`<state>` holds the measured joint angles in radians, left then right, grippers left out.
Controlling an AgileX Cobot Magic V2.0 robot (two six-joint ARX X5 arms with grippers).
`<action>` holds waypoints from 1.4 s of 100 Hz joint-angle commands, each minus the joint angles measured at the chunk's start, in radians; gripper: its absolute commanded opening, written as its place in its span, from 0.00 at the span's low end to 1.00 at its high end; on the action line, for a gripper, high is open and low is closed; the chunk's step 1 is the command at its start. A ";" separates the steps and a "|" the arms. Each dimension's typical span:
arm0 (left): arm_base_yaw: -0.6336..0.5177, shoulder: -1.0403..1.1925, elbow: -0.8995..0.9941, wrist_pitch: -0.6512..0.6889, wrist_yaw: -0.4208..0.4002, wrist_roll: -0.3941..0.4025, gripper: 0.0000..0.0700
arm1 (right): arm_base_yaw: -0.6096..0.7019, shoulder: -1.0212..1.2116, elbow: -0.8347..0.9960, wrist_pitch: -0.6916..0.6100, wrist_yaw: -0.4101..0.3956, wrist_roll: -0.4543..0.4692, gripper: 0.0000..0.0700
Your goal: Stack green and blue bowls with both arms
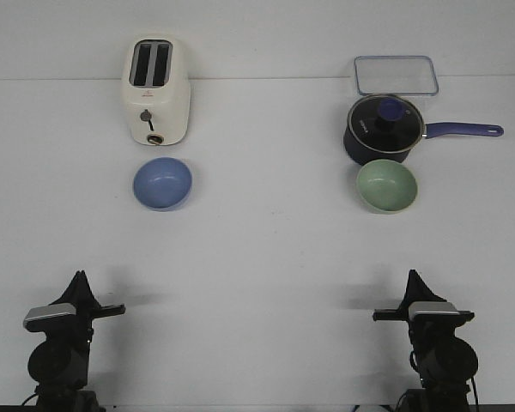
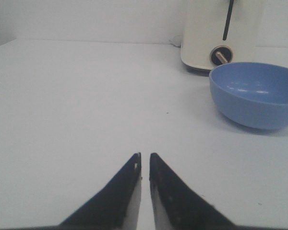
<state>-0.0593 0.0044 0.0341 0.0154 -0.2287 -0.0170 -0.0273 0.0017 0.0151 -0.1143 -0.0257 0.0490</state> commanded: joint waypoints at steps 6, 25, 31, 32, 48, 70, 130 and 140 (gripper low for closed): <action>0.000 -0.001 -0.020 0.013 0.005 -0.001 0.02 | 0.000 0.000 -0.002 0.013 0.000 0.006 0.02; 0.000 -0.001 -0.020 0.013 0.005 -0.001 0.02 | 0.000 0.000 -0.002 0.013 0.000 0.006 0.02; 0.000 -0.001 -0.020 0.013 0.005 -0.001 0.02 | 0.000 0.000 -0.002 0.013 0.000 0.006 0.02; 0.000 -0.001 -0.020 0.013 0.005 -0.001 0.02 | 0.000 0.000 -0.002 0.013 0.000 0.006 0.02; 0.000 -0.001 -0.020 0.013 0.005 -0.001 0.02 | 0.000 0.000 -0.002 0.013 0.000 0.006 0.02; 0.000 -0.001 -0.020 0.013 0.005 -0.001 0.02 | 0.000 0.000 -0.002 0.013 0.000 0.008 0.02; 0.000 -0.001 -0.020 0.013 0.005 -0.001 0.02 | 0.001 0.047 0.200 -0.062 -0.048 0.397 0.02; 0.000 -0.001 -0.020 0.013 0.005 -0.001 0.02 | 0.001 0.167 0.371 -0.138 0.006 0.333 0.26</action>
<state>-0.0593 0.0044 0.0341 0.0154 -0.2291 -0.0170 -0.0269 0.0952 0.2764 -0.2264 -0.0479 0.4133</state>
